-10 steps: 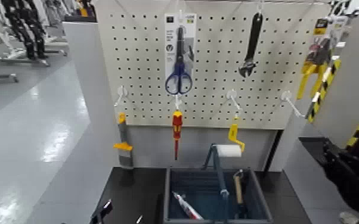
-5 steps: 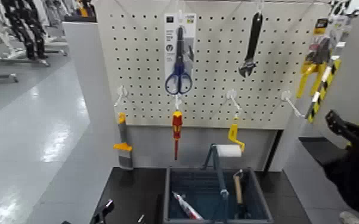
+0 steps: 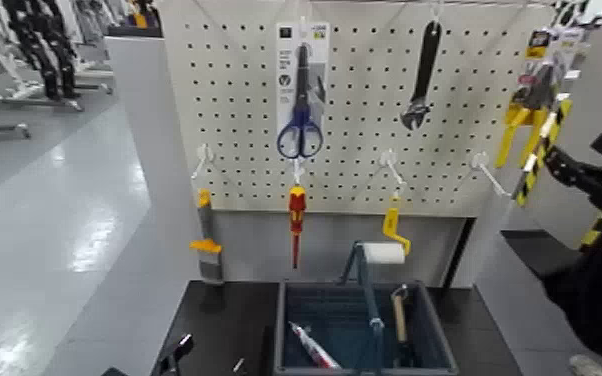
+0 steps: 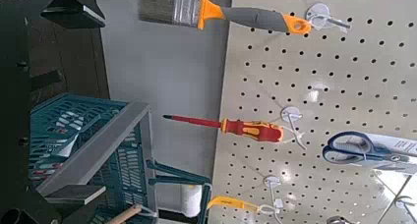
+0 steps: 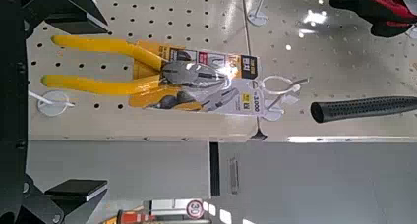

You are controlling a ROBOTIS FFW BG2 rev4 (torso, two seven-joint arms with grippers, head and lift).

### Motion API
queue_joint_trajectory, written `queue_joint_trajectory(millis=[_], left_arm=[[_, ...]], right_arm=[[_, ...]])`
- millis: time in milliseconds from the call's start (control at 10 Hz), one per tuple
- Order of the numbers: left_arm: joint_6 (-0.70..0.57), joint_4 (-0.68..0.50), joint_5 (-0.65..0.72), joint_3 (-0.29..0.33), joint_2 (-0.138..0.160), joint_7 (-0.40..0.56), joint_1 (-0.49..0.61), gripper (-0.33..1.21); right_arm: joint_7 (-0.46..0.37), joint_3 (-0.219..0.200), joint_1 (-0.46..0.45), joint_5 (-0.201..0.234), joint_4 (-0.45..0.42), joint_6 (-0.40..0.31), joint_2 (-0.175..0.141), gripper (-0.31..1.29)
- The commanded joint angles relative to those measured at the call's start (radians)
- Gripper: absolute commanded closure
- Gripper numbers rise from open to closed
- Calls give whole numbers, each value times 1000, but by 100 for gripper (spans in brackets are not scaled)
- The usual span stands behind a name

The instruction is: Put the yellow pliers into the crate.

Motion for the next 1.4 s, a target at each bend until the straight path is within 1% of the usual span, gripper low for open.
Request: queue_joint_trajectory(millis=[100,200,300,400,500,600,700,800,900,1000,1100,1200,1300,1400], left_arm=[[3,2,0,-3,0,-1,-5,11],[3,2,0,-3,0,-4,-6,11],[3,2,0,-3,0,-4,-8,11],[3,3,0,-3,-2,-6,-9,11],[3,5,2,-3,-2,-7,-13,11],[5,5,2,-3,-2,-9,-13,11],[6,6,2,-3,-2,-10,-14,11],[6,6,2,-3,-2,-13,-16,11],[6,6,2,-3,-3,-13,-16,11],[6,8,2,-3,-6,-13,-16,11],[6,9,2,-3,-6,-13,-17,11],[6,9,0,-3,-6,-15,-17,11],[6,9,2,-1,-6,-15,-16,11],[6,9,2,-1,-6,-16,-16,11]], right_arm=[[75,28,-94,-67,119,19,-36,18],[115,42,-129,-90,165,23,-52,18],[133,62,-157,-107,200,13,-64,18],[158,77,-187,-118,238,14,-72,18],[199,99,-226,-137,295,11,-82,18],[235,127,-258,-155,353,10,-95,18],[298,159,-293,-176,418,-10,-105,18],[324,179,-318,-204,458,-15,-109,18],[360,203,-347,-212,499,-23,-118,18],[380,232,-371,-232,533,-35,-124,18],[382,245,-384,-232,542,-35,-125,24],[380,254,-391,-219,541,-35,-127,92],[367,252,-390,-213,534,-30,-122,112],[364,255,-390,-209,527,-29,-122,113]])
